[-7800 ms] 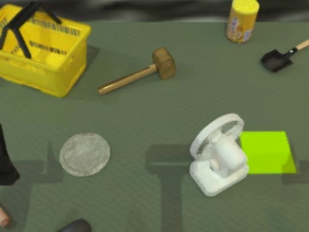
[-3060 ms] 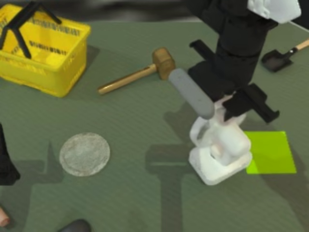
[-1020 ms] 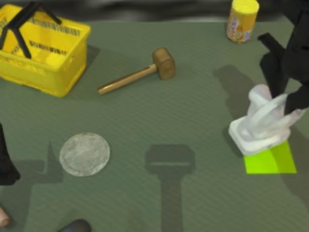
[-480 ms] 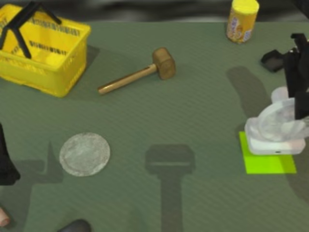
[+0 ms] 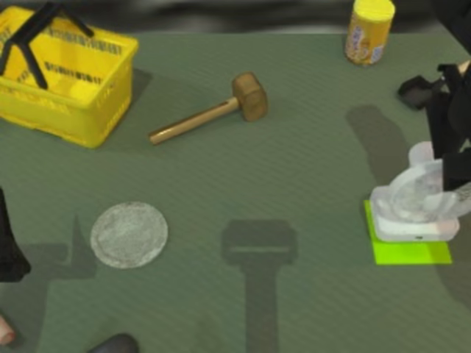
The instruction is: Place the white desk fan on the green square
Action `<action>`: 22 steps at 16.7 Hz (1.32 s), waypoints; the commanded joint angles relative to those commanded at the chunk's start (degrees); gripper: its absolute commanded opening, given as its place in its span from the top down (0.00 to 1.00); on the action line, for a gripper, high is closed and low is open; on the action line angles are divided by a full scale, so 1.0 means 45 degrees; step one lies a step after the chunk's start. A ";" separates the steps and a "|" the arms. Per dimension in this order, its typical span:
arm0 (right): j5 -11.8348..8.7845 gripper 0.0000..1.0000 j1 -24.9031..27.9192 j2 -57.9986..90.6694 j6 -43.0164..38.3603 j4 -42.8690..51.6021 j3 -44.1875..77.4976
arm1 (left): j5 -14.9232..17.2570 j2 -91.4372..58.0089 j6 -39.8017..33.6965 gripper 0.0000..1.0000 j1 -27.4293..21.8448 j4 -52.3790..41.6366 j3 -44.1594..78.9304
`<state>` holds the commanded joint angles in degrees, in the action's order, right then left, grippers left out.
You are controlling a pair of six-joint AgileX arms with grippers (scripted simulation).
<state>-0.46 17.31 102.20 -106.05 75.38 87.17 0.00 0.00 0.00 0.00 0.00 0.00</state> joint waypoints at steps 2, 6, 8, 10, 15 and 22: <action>-0.0009 1.00 -0.0023 0.0043 -0.0008 -0.0515 -0.0487 | 0.0000 0.0000 0.0000 0.00 0.0000 0.0000 0.0000; -0.0012 1.00 -0.0029 0.0053 -0.0010 -0.0628 -0.0598 | 0.0000 0.0000 0.0000 0.00 0.0000 0.0000 0.0000; -0.0012 0.85 -0.0029 0.0053 -0.0010 -0.0628 -0.0598 | 0.0000 0.0000 0.0000 0.00 0.0000 0.0000 0.0000; -0.0012 0.70 -0.0029 0.0053 -0.0010 -0.0628 -0.0598 | 0.0000 0.0000 0.0000 0.00 0.0000 0.0000 0.0000; -0.0012 0.32 -0.0029 0.0053 -0.0010 -0.0628 -0.0598 | 0.0000 0.0000 0.0000 0.00 0.0000 0.0000 0.0000; -0.0012 0.00 -0.0029 0.0053 -0.0010 -0.0628 -0.0598 | 0.0000 0.0000 0.0000 0.00 0.0000 0.0000 0.0000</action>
<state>-0.52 17.18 102.44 -106.10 72.55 84.48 0.00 0.00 0.00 0.00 0.00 0.00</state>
